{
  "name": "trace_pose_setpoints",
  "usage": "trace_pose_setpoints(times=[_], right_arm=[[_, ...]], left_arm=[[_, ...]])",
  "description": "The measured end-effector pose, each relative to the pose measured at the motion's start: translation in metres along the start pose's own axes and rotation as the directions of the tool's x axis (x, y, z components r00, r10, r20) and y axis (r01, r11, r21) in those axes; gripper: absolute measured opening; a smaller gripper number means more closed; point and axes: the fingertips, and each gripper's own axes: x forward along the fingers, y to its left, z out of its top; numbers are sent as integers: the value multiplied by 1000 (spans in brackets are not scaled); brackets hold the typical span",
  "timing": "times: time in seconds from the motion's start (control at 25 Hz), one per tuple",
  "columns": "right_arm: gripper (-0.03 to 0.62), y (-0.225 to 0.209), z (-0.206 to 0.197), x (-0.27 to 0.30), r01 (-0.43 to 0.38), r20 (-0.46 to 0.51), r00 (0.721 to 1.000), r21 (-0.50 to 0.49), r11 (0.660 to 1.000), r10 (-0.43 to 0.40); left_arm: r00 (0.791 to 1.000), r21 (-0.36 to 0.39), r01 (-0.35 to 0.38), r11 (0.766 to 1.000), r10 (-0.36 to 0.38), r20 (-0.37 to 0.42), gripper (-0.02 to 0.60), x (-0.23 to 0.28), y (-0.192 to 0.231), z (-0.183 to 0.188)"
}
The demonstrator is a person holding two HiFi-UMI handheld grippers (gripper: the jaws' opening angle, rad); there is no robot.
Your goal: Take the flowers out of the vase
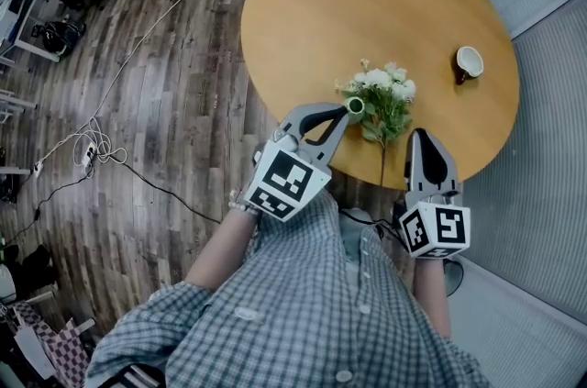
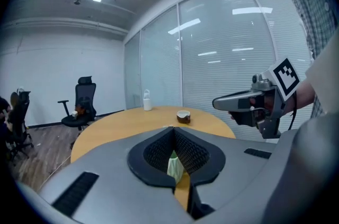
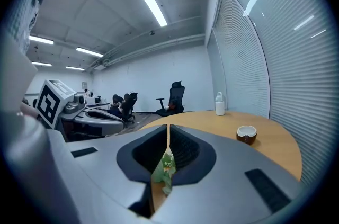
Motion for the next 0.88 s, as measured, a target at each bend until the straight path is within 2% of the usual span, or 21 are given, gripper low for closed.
trace_pose_setpoints(times=[0.24, 0.48, 0.64, 0.76, 0.88], right_arm=[[18, 9, 5, -11, -27, 31, 999, 50, 998, 26], [13, 13, 11, -16, -26, 64, 998, 33, 999, 24], [11, 16, 14, -16, -25, 61, 998, 6, 1000, 25], [11, 19, 13, -15, -22, 32, 999, -49, 999, 24], [11, 22, 15, -15, -36, 33, 999, -52, 998, 38]], left_arm=[[998, -36, -30, 999, 32, 55, 8, -18, -1, 19], [998, 8, -16, 1000, 15, 55, 9, -31, -8, 24], [998, -25, -38, 999, 40, 52, 9, -45, -8, 20], [998, -26, -43, 999, 44, 45, 9, -51, -8, 16], [998, -30, -48, 998, 50, 43, 8, -53, -6, 14]])
